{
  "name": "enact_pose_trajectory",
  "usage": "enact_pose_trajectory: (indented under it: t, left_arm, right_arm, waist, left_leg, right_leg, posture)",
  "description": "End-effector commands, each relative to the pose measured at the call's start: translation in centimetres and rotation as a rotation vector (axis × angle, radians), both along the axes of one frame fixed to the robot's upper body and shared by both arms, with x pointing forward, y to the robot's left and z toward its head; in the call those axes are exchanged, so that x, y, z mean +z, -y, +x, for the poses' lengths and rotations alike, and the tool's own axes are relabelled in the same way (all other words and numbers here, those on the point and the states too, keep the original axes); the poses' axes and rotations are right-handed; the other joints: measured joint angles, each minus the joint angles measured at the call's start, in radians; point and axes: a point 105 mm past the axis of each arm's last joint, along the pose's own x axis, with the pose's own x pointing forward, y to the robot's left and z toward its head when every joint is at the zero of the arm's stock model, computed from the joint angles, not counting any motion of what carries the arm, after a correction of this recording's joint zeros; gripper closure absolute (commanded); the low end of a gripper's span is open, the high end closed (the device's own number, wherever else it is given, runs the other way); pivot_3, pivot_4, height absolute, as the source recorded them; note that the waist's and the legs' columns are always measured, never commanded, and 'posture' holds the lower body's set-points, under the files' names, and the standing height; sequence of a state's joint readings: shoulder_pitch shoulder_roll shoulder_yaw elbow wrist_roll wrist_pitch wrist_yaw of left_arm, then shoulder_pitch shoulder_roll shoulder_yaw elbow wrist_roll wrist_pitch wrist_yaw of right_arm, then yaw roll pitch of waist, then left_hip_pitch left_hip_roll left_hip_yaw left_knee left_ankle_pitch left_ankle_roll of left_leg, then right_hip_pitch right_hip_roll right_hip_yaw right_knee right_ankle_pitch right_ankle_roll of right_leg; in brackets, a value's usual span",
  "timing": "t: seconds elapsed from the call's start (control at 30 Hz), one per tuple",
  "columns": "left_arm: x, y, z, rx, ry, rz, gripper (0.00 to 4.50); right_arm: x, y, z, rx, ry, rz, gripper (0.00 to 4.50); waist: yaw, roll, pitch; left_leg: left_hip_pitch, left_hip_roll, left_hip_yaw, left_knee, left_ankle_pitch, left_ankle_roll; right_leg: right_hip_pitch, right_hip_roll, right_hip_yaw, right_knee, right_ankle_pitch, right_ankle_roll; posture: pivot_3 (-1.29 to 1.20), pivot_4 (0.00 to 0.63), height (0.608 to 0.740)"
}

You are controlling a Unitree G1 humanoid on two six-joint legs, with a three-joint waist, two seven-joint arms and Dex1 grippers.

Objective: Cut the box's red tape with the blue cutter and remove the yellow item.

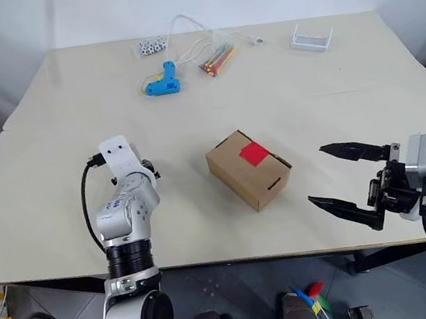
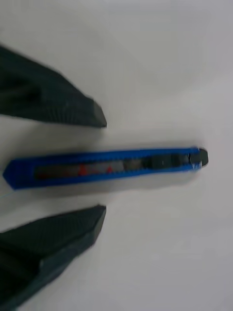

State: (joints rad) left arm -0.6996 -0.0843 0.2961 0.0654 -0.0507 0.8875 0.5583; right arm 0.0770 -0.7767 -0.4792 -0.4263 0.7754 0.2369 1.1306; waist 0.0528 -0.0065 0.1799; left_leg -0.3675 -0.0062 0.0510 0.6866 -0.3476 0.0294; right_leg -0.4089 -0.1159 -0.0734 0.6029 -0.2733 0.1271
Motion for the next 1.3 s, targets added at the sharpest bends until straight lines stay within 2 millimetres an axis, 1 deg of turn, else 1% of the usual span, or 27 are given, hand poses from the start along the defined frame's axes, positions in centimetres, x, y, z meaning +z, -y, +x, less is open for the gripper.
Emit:
enact_pose_trajectory:
  t: [0.03,0.13,0.3,0.37,0.4,0.43,0.47,0.5,0.57,0.63,0.67,0.7,0.73,0.77,0.8,0.83,0.87,0.93,0.97,1.0,1.07,1.1,1.17,1.27,1.3]
  left_arm:
    - [-1.8,-0.3,-0.6,0.011,-0.066,-0.012,3.22]
    - [-1.9,-0.3,-0.7,0.014,-0.063,-0.033,4.07]
    - [-2.0,-0.3,-0.9,0.009,-0.054,-0.039,4.07]
    - [-1.6,-0.8,-1.0,-0.019,-0.034,0.003,4.07]
    - [-1.1,-0.7,-0.9,-0.064,-0.002,0.014,4.07]
    - [0.2,-1.1,-0.8,-0.139,0.078,0.041,4.07]
    - [1.6,-1.6,-1.1,-0.293,0.176,0.063,4.07]
    - [2.5,-1.7,-1.6,-0.417,0.235,0.087,4.07]
    - [3.4,-3.0,-3.1,-0.618,0.293,0.088,4.07]
    - [3.8,-3.9,-5.0,-0.846,0.291,0.131,4.07]
    - [4.7,-3.8,-7.1,-1.068,0.34,0.179,4.07]
    - [4.6,-3.7,-9.6,-1.299,0.319,0.228,4.07]
    - [3.5,-4.8,-11.1,-1.427,0.209,0.332,4.07]
    - [2.5,-5.9,-12.0,-1.521,0.11,0.447,4.07]
    - [1.7,-6.7,-12.5,-1.6,0.03,0.526,4.07]
    - [1.4,-7.2,-12.6,-1.648,-0.015,0.57,4.07]
    - [1.9,-6.6,-12.1,-1.681,0.01,0.589,4.07]
    - [2.4,-4.4,-10.8,-1.735,0.062,0.619,4.07]
    - [2.3,-3.1,-10.3,-1.761,0.074,0.67,4.07]
    - [1.9,-1.9,-10.2,-1.811,0.067,0.718,4.08]
    - [0.7,1.3,-10.5,-1.925,0.061,0.834,4.09]
    - [0.1,2.6,-10.9,-1.978,0.048,0.859,4.09]
    - [-0.5,3.9,-11.5,-2.035,0.023,0.879,4.09]
    - [-1.5,7.1,-11.3,-2.023,0.015,0.894,4.09]
    - [-1.6,7.7,-11.1,-2.009,0.02,0.907,4.09]
  right_arm:
    - [0.7,-0.2,-0.4,0.0,0.049,0.0,0.0]
    - [0.7,-0.1,-0.4,-0.007,0.05,0.002,0.0]
    - [0.6,-0.1,-0.3,-0.013,0.048,0.003,0.0]
    - [0.6,-0.1,-0.3,-0.015,0.047,0.005,0.0]
    - [0.6,-0.1,-0.4,-0.016,0.046,0.005,0.0]
    - [0.6,-0.2,-0.4,-0.016,0.045,0.007,0.0]
    - [0.6,-0.2,-0.5,-0.01,0.039,0.006,0.0]
    - [0.7,-0.3,-0.6,-0.006,0.034,0.005,0.0]
    - [0.8,-0.7,-0.9,0.018,0.015,0.001,0.0]
    - [0.8,-1.3,-1.4,0.054,-0.011,-0.023,0.0]
    - [0.7,-1.6,-1.4,0.043,-0.009,-0.051,0.0]
    - [0.5,-1.8,-1.3,0.033,-0.022,-0.081,0.0]
    - [0.3,-1.9,-1.3,0.029,-0.047,-0.103,0.0]
    - [0.2,-2.0,-1.4,0.033,-0.063,-0.112,0.0]
    - [0.2,-2.0,-1.6,0.049,-0.073,-0.117,0.0]
    - [0.0,-2.1,-1.8,0.063,-0.089,-0.127,0.0]
    - [-0.6,-2.2,-2.1,0.074,-0.113,-0.141,0.0]
    - [-1.8,-2.6,-2.5,0.098,-0.169,-0.17,0.0]
    - [-2.4,-2.8,-2.7,0.104,-0.191,-0.176,0.0]
    - [-2.7,-3.1,-2.8,0.107,-0.204,-0.172,0.19]
    - [-3.7,-3.7,-3.2,0.116,-0.238,-0.185,0.6]
    - [-4.1,-3.9,-3.4,0.121,-0.257,-0.194,0.94]
    - [-4.6,-4.2,-3.7,0.12,-0.274,-0.216,1.69]
    - [-6.0,-4.7,-3.7,0.096,-0.288,-0.285,2.74]
    - [-6.3,-4.8,-3.7,0.092,-0.285,-0.301,3.04]
  waist:
    - [0.0,0.0,0.0]
    - [0.001,0.0,0.0]
    - [0.001,0.0,0.0]
    - [0.0,0.001,0.0]
    - [-0.001,0.001,0.0]
    - [-0.002,0.001,-0.001]
    - [-0.007,0.001,-0.001]
    - [-0.017,0.001,-0.001]
    - [-0.032,0.001,0.0]
    - [-0.033,0.001,0.0]
    - [-0.033,0.001,0.0]
    - [-0.033,0.001,-0.001]
    - [-0.035,0.001,-0.001]
    - [-0.037,0.001,-0.001]
    - [-0.037,0.002,-0.001]
    - [-0.03,0.003,-0.001]
    - [-0.022,0.006,-0.001]
    - [-0.001,0.007,-0.002]
    - [0.006,0.007,-0.002]
    - [0.008,0.006,-0.002]
    - [0.001,0.005,-0.002]
    - [0.0,0.005,-0.002]
    - [-0.011,0.005,-0.002]
    - [-0.025,0.005,-0.002]
    - [-0.024,0.005,-0.002]
  left_leg:
    - [0.0,0.0,0.0,0.0,0.0,0.0]
    - [0.0,0.0,0.0,0.0,0.0,0.0]
    - [0.0,0.0,0.0,0.0,0.0,0.0]
    - [0.0,0.0,0.0,0.0,0.0,0.0]
    - [0.0,0.0,0.0,0.0,0.0,0.0]
    - [0.0,0.0,0.0,0.0,0.0,0.0]
    - [0.0,0.0,0.0,0.0,0.0,0.0]
    - [0.001,0.001,0.001,0.0,0.0,-0.001]
    - [0.0,0.002,0.002,-0.001,0.0,-0.003]
    - [0.0,0.004,0.002,-0.001,0.0,-0.005]
    - [0.0,0.004,0.001,0.0,0.0,-0.005]
    - [0.0,0.004,0.001,0.0,0.0,-0.005]
    - [0.0,0.005,0.001,0.0,0.0,-0.006]
    - [0.0,0.005,0.001,0.0,-0.001,-0.006]
    - [0.0,0.005,0.001,-0.001,-0.001,-0.007]
    - [0.001,0.004,0.002,-0.001,-0.001,-0.007]
    - [0.001,0.003,0.001,-0.003,-0.001,-0.006]
    - [0.0,0.001,-0.002,-0.003,-0.002,-0.003]
    - [-0.001,0.001,-0.002,-0.003,-0.001,-0.001]
    - [-0.001,0.0,-0.003,-0.002,-0.001,0.0]
    - [-0.002,-0.001,0.0,-0.002,-0.001,0.002]
    - [-0.002,-0.001,0.001,-0.002,-0.002,0.003]
    - [-0.001,-0.002,0.008,-0.002,-0.003,0.007]
    - [-0.001,-0.001,0.014,-0.001,-0.005,0.011]
    - [-0.001,-0.001,0.014,0.0,-0.006,0.012]
  right_leg:
    - [0.0,0.0,0.0,0.0,0.0,0.0]
    - [0.0,0.0,0.0,0.0,0.0,0.0]
    - [0.0,0.0,0.0,0.0,0.0,0.0]
    - [0.0,0.0,0.0,0.0,0.0,0.0]
    - [0.0,0.0,0.0,0.0,0.0,0.0]
    - [0.0,0.0,0.0,0.0,0.0,0.0]
    - [0.0,0.0,0.0,0.001,0.0,0.0]
    - [-0.001,0.001,0.001,0.002,0.0,0.0]
    - [-0.004,0.001,0.002,0.006,-0.001,-0.003]
    - [-0.005,0.001,0.001,0.006,-0.003,-0.005]
    - [-0.005,0.001,0.001,0.006,-0.003,-0.006]
    - [-0.005,0.0,0.001,0.006,-0.003,-0.006]
    - [-0.005,-0.002,0.001,0.005,-0.004,-0.008]
    - [-0.004,-0.003,0.001,0.003,-0.005,-0.009]
    - [-0.004,-0.009,-0.001,0.0,-0.008,-0.015]
    - [-0.004,-0.012,-0.005,0.0,-0.009,-0.017]
    - [-0.004,-0.014,-0.006,-0.001,-0.009,-0.017]
    - [-0.003,-0.017,-0.008,-0.001,-0.008,-0.016]
    - [-0.002,-0.017,-0.008,-0.001,-0.008,-0.015]
    - [-0.002,-0.017,-0.008,-0.002,-0.006,-0.012]
    - [-0.001,-0.016,-0.007,-0.001,-0.001,-0.007]
    - [-0.001,-0.015,-0.008,-0.001,0.0,-0.005]
    - [-0.002,-0.011,-0.015,-0.001,0.001,-0.002]
    - [-0.003,-0.014,-0.025,-0.001,0.002,0.0]
    - [-0.003,-0.015,-0.028,-0.001,0.003,0.0]
  posture:
    - [0.0,0.15,0.74]
    - [0.0,0.15,0.74]
    - [0.0,0.15,0.74]
    - [0.0,0.15,0.74]
    - [0.0,0.15,0.74]
    - [0.0,0.15,0.74]
    - [0.0,0.15,0.74]
    - [0.0,0.15,0.74]
    - [0.0,0.15,0.74]
    - [0.0,0.15,0.74]
    - [0.0,0.15,0.74]
    - [0.0,0.15,0.74]
    - [0.0,0.15,0.74]
    - [0.0,0.15,0.74]
    - [0.0,0.15,0.74]
    - [0.0,0.15,0.74]
    - [0.0,0.15,0.74]
    - [0.0,0.15,0.74]
    - [0.0,0.15,0.74]
    - [0.0,0.15,0.74]
    - [0.0,0.15,0.74]
    - [0.0,0.15,0.74]
    - [0.0,0.15,0.74]
    - [0.0,0.15,0.74]
    - [0.0,0.15,0.74]
